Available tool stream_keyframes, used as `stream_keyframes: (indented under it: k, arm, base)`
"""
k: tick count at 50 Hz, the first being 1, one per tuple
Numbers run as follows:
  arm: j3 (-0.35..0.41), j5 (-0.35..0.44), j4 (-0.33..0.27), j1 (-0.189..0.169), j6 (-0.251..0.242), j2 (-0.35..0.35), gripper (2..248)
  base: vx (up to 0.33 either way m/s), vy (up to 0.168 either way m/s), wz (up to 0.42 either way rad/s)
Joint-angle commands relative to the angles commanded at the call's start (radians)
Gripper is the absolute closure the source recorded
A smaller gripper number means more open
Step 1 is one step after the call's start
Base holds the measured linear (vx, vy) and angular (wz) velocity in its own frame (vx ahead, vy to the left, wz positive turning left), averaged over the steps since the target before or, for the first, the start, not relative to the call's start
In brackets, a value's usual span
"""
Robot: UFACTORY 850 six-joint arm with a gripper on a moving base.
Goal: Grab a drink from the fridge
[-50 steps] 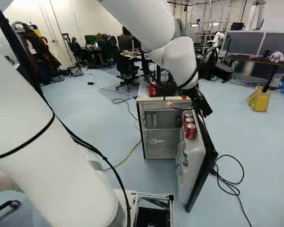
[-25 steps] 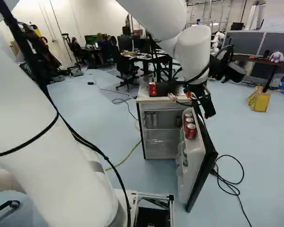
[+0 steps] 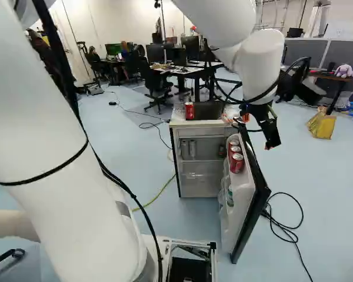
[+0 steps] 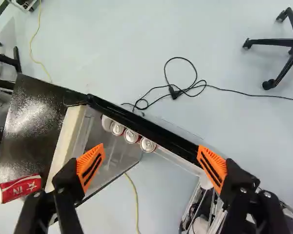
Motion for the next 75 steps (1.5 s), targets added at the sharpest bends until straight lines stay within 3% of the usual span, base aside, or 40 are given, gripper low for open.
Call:
stream_keyframes:
  k: [35, 75]
  arm:
    - [-0.137, 0.0, 0.0, -0.079, 0.0, -0.19, 3]
    - [-0.168, 0.0, 0.0, -0.084, 0.0, -0.312, 3]
  base:
    - [0.0, 0.0, 0.0]
    - [0.0, 0.0, 0.0]
